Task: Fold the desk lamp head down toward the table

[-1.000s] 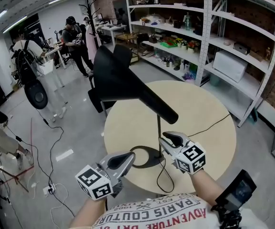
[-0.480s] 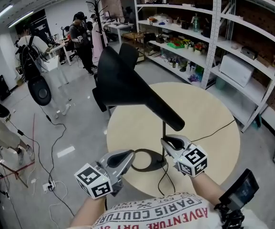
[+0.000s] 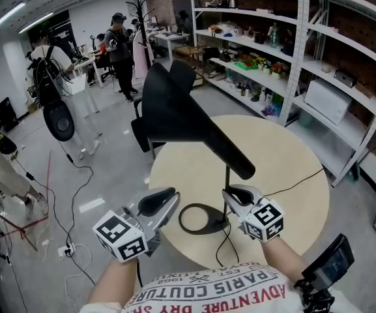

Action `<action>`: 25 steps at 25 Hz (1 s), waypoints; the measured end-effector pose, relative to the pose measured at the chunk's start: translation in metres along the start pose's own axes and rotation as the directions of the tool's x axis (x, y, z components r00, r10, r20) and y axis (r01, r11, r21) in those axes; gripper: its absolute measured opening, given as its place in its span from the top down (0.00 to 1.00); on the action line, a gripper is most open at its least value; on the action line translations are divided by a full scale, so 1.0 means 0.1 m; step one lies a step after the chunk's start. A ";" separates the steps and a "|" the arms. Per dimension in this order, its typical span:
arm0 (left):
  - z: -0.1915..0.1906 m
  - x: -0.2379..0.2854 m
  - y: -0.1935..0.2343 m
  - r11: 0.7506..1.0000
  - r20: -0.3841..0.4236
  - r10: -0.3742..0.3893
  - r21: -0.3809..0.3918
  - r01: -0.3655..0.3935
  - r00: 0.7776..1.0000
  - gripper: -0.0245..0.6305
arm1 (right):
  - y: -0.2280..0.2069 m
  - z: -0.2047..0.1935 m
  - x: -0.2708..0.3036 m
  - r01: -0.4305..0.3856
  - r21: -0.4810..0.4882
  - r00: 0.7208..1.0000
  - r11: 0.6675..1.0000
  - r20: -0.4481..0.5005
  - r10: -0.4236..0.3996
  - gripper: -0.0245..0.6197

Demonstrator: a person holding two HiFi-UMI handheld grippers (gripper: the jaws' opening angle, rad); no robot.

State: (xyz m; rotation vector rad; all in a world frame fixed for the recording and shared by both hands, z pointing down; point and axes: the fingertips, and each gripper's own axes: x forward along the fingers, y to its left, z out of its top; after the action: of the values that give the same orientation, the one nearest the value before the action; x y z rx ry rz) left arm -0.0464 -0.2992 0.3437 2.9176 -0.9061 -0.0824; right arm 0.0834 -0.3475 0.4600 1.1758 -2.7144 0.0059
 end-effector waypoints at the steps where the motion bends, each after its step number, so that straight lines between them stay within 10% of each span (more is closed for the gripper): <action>1: 0.09 -0.03 0.03 1.000 0.015 0.003 0.008 -0.003 1.000 0.85 | 0.00 0.00 0.00 -0.002 0.000 1.000 1.000 0.000 0.002 0.89; 11: 1.02 -0.11 0.13 0.985 0.073 -0.036 0.174 0.022 0.997 0.74 | 0.01 -0.01 0.03 -0.012 0.004 1.000 1.000 0.001 0.012 0.89; 25: 1.60 0.08 0.15 0.974 0.098 -0.088 0.215 0.065 0.991 0.76 | -0.01 0.01 0.04 -0.022 0.020 1.000 1.000 -0.005 0.022 0.89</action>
State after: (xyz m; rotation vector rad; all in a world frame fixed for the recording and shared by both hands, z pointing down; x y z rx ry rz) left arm -0.0602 -0.3265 0.1855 3.1735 -0.8657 -0.1581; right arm 0.0815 -0.3514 0.4595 1.1495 -2.7293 0.0395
